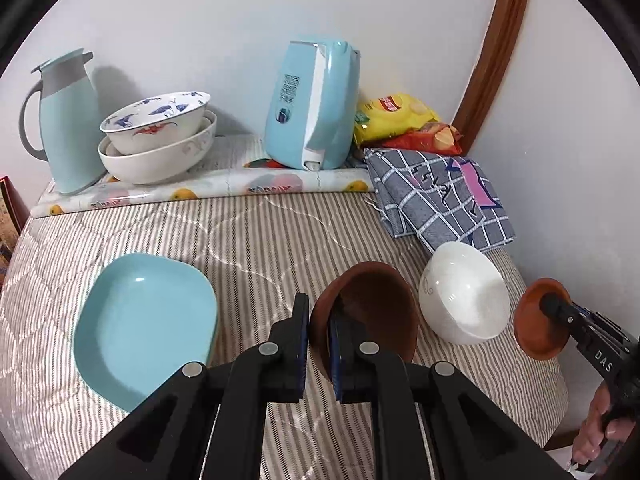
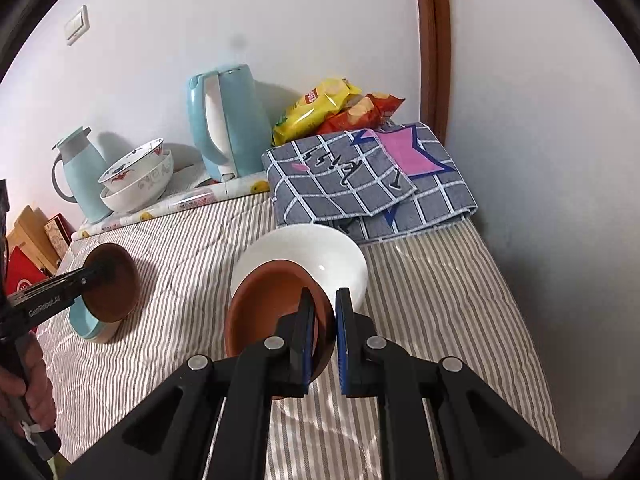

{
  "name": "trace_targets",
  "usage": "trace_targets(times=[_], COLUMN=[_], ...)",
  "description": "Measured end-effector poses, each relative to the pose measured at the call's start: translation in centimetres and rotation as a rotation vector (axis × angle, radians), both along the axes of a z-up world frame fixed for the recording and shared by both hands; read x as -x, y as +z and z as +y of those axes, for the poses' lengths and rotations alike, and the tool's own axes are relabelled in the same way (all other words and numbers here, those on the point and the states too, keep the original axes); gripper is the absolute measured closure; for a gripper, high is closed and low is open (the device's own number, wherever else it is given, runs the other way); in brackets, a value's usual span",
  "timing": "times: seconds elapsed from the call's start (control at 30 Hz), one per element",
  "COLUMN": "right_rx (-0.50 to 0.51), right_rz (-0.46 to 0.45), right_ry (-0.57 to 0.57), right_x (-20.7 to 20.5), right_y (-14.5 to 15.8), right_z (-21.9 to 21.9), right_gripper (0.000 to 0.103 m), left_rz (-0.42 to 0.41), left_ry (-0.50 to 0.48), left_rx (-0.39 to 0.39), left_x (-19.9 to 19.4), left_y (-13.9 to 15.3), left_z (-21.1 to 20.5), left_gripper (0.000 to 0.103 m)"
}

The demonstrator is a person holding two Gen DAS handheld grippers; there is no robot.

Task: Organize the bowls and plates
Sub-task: 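Lower the brown dish into the white bowl with the left tool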

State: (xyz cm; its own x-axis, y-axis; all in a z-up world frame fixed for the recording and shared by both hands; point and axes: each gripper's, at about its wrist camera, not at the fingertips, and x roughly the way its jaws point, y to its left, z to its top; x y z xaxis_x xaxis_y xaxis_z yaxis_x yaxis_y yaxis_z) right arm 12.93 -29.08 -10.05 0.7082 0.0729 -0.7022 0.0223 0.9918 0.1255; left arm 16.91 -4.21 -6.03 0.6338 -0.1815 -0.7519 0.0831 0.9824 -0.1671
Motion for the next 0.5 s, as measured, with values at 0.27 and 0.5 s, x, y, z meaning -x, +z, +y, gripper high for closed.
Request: trace_targets(times=[0.27, 0.5], right_rx=[0.018, 0.047], right_rz=[0.019, 0.066], right_ry=[0.001, 0.006], right_x=[-2.9, -5.5], right_y=[-0.7, -2.7], right_z=[0.6, 1.3], right_gripper=[0.093, 0.093], left_rz=[0.004, 0.023], left_ry=[0.013, 0.013], left_rx=[-0.001, -0.003], left_x=[-1.2, -2.7], left_y=[-0.1, -1.0], left_z=[0.8, 0.9], left_gripper=[0.094, 0.094])
